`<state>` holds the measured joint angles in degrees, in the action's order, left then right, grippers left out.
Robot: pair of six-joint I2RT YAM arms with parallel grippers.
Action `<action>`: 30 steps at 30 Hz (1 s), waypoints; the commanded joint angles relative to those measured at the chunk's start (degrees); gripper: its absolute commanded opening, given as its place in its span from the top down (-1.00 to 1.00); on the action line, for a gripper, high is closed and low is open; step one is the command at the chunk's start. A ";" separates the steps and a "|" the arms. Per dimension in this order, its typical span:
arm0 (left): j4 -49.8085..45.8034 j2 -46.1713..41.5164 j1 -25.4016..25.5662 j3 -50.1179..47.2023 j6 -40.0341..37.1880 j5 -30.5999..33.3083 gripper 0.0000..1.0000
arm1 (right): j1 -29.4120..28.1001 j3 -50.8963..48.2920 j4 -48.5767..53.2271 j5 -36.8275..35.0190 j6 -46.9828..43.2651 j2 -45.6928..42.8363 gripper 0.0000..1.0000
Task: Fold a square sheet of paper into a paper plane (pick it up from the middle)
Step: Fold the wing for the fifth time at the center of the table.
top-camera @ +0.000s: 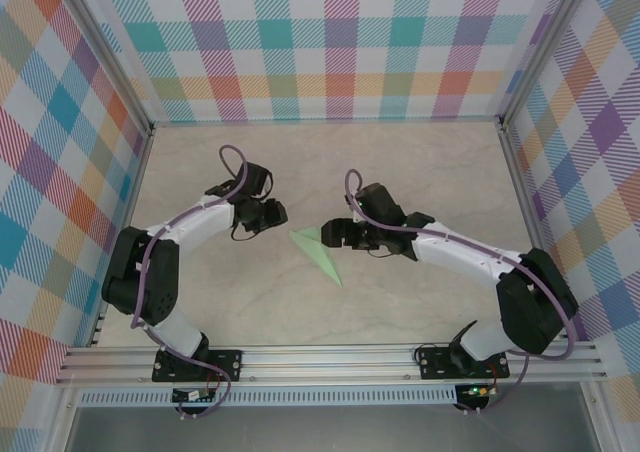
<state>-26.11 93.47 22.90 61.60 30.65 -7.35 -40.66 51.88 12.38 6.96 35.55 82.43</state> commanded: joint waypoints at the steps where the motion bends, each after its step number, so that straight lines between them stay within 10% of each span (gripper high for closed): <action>1: -7.58 -2.31 4.51 2.52 4.57 7.04 0.20 | 1.49 -4.01 4.99 -10.91 2.03 -2.18 -0.72; 11: -9.92 2.76 15.86 6.67 14.32 8.65 -0.06 | 5.75 -9.58 7.57 -17.24 7.94 -3.68 -1.00; 30: -19.73 13.51 20.33 16.51 12.00 10.89 0.07 | 6.12 -9.83 10.39 -18.91 9.44 -2.69 -1.00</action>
<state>-43.59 110.39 42.41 79.24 42.24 2.70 -34.85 42.09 21.32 -11.14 44.21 80.07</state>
